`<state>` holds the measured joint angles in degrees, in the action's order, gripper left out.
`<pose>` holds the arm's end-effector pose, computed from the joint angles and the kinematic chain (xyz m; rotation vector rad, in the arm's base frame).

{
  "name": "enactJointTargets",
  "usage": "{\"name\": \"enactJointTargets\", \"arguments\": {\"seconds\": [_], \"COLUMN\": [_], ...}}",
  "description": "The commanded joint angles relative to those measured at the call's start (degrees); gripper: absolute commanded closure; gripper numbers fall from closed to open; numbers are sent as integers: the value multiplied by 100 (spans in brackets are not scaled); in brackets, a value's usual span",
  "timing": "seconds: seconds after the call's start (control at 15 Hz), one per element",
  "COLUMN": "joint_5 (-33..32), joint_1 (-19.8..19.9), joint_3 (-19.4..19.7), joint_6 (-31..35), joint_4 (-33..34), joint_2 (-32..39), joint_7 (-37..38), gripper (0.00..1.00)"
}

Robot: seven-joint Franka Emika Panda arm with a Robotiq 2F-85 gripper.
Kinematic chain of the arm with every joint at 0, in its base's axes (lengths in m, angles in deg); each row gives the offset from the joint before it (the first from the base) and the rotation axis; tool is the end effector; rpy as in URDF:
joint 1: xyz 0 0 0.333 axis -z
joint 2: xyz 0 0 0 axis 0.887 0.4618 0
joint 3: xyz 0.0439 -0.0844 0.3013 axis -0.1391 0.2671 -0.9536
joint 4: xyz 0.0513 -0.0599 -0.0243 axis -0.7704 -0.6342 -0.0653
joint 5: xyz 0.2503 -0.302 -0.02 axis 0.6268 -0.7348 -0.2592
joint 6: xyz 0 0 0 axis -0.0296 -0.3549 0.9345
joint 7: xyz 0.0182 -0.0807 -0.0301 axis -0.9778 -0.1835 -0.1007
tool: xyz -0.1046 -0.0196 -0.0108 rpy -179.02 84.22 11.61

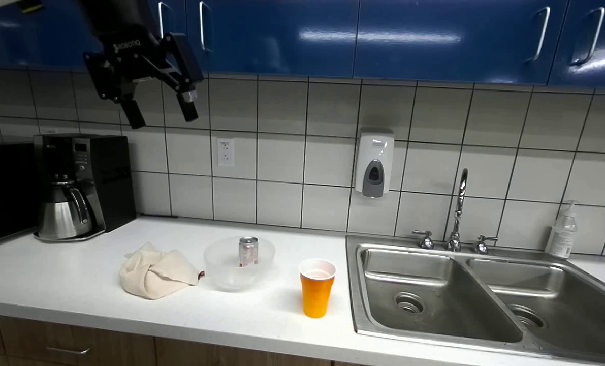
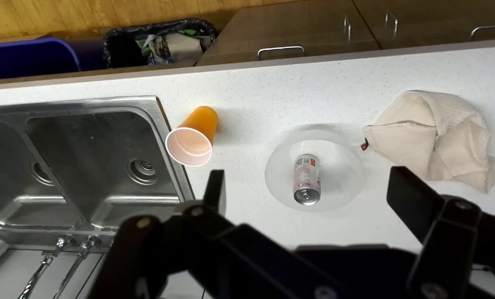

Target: Bring the can closer to the cup

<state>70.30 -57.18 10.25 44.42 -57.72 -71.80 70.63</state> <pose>0.2911 -0.0241 0.5806 2.9188 -0.0726 0.4061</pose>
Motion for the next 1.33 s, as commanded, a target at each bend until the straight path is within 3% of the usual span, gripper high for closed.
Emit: {"name": "enactJointTargets", "arguments": {"seconds": [0.0,0.53,1.27], "joint_5": [-91,-141,-237], "joint_1": [-53,93,485], "joint_3": [92,240,164], "joint_6": [350,2012,4178], "joint_4": [-236,-764,-967], "joint_2": [-54,584,2384], "joint_7": [125,152,331], "gripper": [0,0,0]}}
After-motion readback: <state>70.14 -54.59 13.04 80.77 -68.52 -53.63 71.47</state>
